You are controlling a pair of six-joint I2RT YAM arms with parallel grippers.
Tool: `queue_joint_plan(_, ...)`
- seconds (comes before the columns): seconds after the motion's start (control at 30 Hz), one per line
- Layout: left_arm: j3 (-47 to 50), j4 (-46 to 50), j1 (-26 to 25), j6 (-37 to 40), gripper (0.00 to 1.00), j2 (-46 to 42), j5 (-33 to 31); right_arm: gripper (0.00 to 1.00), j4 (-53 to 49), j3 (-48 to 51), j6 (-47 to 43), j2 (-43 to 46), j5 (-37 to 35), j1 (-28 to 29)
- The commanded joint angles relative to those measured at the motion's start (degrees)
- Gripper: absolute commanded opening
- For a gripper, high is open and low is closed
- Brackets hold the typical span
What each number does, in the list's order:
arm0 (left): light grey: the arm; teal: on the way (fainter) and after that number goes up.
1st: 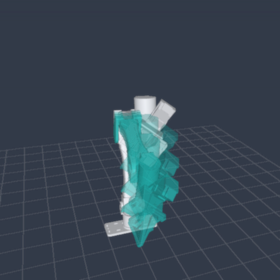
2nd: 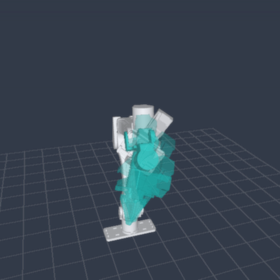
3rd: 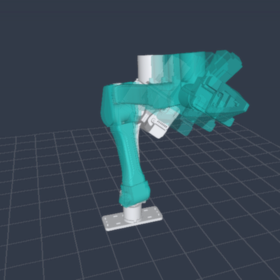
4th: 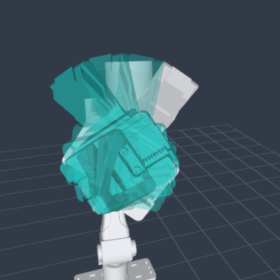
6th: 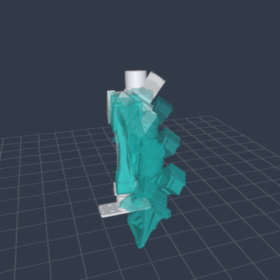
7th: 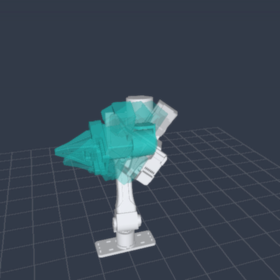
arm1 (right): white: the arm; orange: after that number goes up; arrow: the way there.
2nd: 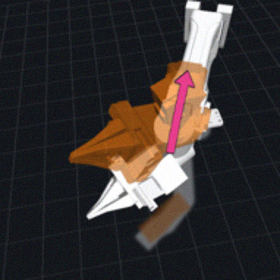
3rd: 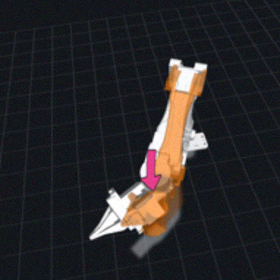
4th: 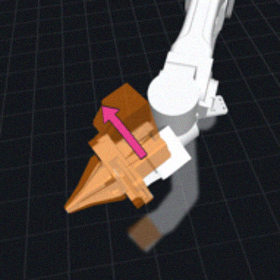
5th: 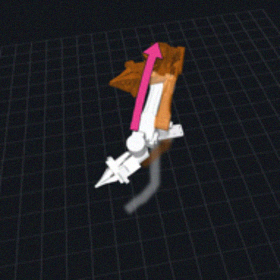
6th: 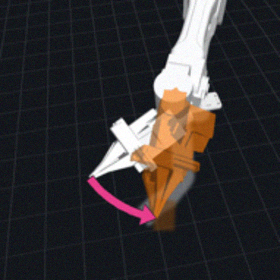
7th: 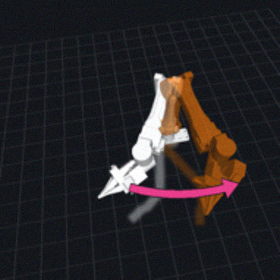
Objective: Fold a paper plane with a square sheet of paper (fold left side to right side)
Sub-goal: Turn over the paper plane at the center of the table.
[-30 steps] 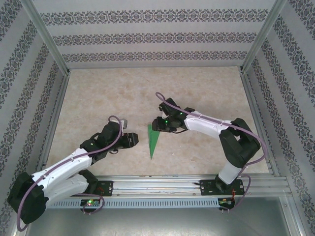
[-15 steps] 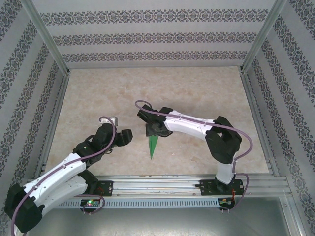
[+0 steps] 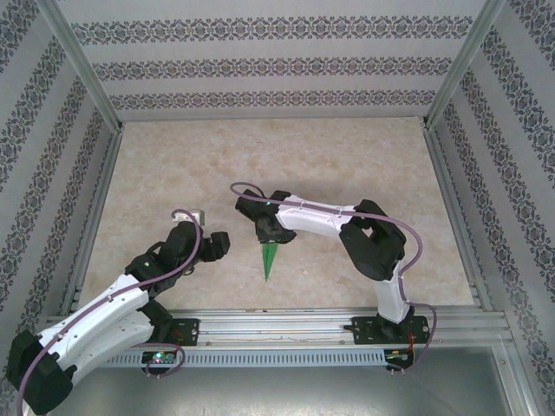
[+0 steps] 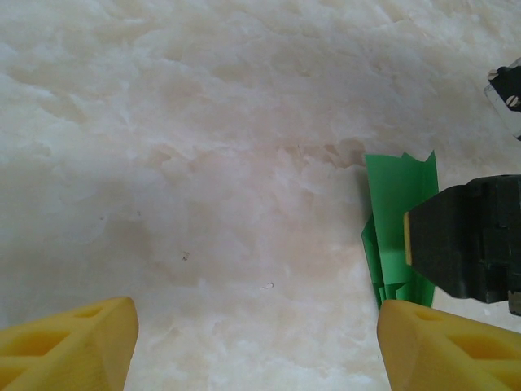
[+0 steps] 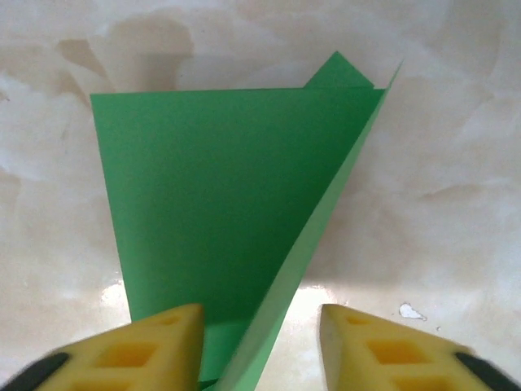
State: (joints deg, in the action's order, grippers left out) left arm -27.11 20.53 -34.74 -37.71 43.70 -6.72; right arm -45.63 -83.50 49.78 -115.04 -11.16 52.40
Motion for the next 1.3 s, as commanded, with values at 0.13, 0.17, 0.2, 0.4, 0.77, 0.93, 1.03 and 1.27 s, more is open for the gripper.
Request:
queue_joint_plan(0.13,-1.41,3.41,0.84,1.53,0.79,-0.59,-1.88,0.07,-0.65,3.35,2.86,5.81,-3.38,0.53)
queue_joint_plan(0.17,-1.88,3.59,0.88,1.61,0.79,-0.56,-1.97,0.03,-0.65,3.87,2.8,7.3,-4.1,0.52)
queue_joint_plan(0.2,-2.31,3.76,0.9,1.75,0.79,-0.58,-2.11,0.0,-0.56,4.33,2.66,8.98,-4.83,0.51)
queue_joint_plan(0.4,-4.9,4.06,1.04,-0.34,0.85,-0.68,-2.26,0.0,5.61,9.98,-1.77,20.5,-5.2,-0.87)
queue_joint_plan(0.77,-5.46,-0.29,2.73,-7.07,0.89,-2.13,3.37,0.0,46.21,37.69,-6.58,39.22,31.56,-18.32)
queue_joint_plan(0.93,-4.89,-2.48,3.14,-8.5,0.89,-1.34,5.96,0.0,62.85,44.05,-2.37,34.61,42.7,-22.06)
queue_joint_plan(1.03,-4.79,-3.04,3.27,-9.03,0.89,-0.51,6.88,0.0,68.19,44.33,-0.63,29.35,44.66,-22.01)
queue_joint_plan(1.27,-4.34,-4.01,3.51,-10.95,0.89,0.8,9.2,0.0,76.04,42.07,2.61,16.01,45.1,-21.99)
